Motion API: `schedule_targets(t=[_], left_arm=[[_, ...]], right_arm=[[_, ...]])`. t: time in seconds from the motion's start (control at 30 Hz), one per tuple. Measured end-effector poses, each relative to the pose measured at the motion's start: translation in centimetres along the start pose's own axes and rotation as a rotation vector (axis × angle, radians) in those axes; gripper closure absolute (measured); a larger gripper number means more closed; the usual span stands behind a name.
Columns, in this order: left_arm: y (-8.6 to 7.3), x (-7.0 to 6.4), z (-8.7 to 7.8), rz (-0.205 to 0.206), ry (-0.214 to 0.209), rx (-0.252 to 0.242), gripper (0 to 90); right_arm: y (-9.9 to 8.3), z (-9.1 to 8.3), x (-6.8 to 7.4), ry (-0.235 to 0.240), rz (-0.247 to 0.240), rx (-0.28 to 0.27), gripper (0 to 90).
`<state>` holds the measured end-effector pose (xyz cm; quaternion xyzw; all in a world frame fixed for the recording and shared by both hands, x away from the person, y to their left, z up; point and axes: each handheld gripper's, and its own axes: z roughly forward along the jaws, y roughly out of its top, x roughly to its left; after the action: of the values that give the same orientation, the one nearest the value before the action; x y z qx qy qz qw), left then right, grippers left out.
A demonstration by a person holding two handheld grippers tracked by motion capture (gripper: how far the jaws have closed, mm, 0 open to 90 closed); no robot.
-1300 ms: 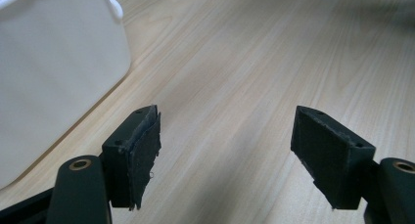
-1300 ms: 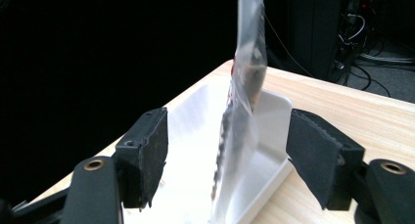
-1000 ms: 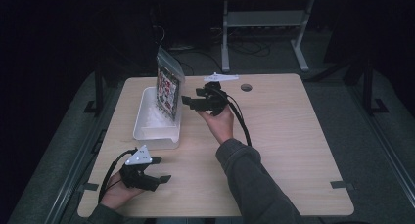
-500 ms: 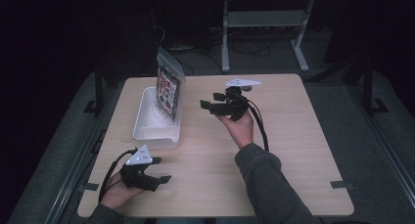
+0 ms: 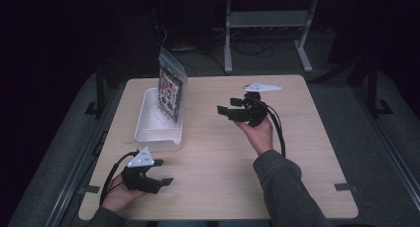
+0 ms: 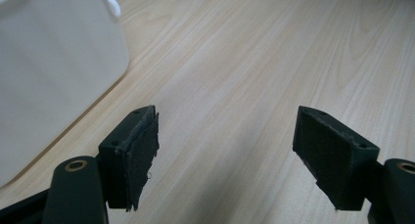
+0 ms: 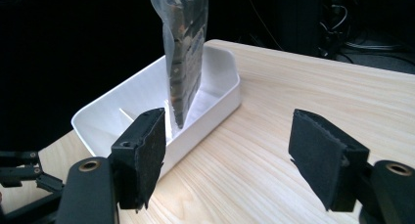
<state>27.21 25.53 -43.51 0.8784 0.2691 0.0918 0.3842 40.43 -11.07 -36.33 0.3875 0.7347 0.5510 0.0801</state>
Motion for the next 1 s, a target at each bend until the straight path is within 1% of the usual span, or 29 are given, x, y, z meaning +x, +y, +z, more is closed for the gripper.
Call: schedule_targets(t=[0.13, 0.3, 0.4, 0.73, 0.8, 0.97, 1.0], left_arm=[[0.0, 0.0, 0.0, -0.001, 0.0, 0.0, 24.3], [0.0, -0.1, 0.0, 0.002, 0.001, 0.003, 24.2], [0.0, -0.1, 0.1, 0.002, 0.0, 0.003, 24.1], [0.1, -0.1, 0.1, -0.001, -0.001, 0.003, 23.6], [0.1, -0.1, 0.1, -0.001, -0.001, 0.004, 23.6], [0.0, -0.1, 0.1, -0.001, 0.002, 0.005, 23.5], [0.0, -0.1, 0.1, -0.002, 0.002, 0.004, 23.5]], right_arm=[[-0.4, -1.0, -0.5, -0.008, 0.004, -0.002, 28.5], [-0.9, -2.2, -1.0, -0.022, 0.008, 0.008, 27.9], [-1.3, -2.9, -1.4, -0.027, 0.018, 0.009, 27.1], [-2.8, -5.4, -2.3, -0.033, 0.028, 0.038, 25.7], [-3.2, -6.0, -2.5, -0.041, 0.025, 0.042, 25.7], [-3.9, -7.2, -3.2, -0.051, 0.038, 0.046, 25.6], [-4.0, -7.4, -3.3, -0.054, 0.042, 0.057, 24.8]])
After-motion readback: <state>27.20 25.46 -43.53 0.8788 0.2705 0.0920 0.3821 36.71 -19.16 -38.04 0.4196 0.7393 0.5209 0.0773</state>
